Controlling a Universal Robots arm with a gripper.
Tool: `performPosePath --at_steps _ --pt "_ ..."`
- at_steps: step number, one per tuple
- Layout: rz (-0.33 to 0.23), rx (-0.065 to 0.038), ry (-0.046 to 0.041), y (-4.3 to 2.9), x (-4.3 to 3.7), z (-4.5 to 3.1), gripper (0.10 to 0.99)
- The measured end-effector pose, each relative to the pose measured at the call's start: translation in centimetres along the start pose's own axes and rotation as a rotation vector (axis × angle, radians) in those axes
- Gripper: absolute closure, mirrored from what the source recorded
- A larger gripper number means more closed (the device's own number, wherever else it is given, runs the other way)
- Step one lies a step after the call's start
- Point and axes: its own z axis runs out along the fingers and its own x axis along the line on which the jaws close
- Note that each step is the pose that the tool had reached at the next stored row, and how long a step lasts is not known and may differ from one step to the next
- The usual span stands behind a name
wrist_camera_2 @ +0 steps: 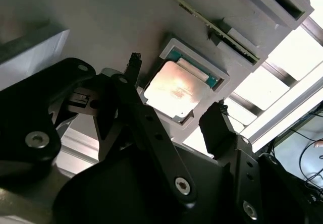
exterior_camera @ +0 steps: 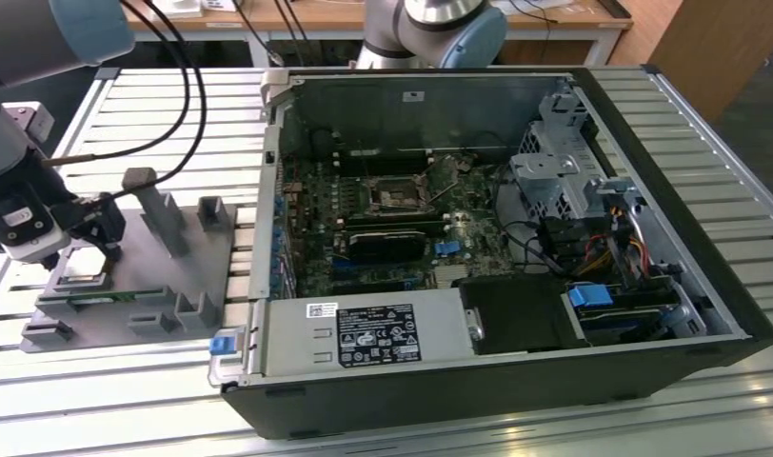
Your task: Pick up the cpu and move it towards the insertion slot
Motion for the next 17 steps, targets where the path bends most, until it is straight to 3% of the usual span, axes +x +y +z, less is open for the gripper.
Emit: performPosePath --at_steps 7,9,10,17 --pt "0.007 0.0 0.0001 0.31 0.39 0.68 0.341" --pt "0.009 0.0 -0.0002 0.31 0.49 0.83 0.357" --pt "0.009 0.0 -0.0002 0.32 0.54 0.9 0.427" --pt "0.022 0.0 -0.0006 0.32 0.73 1.31 0.427"
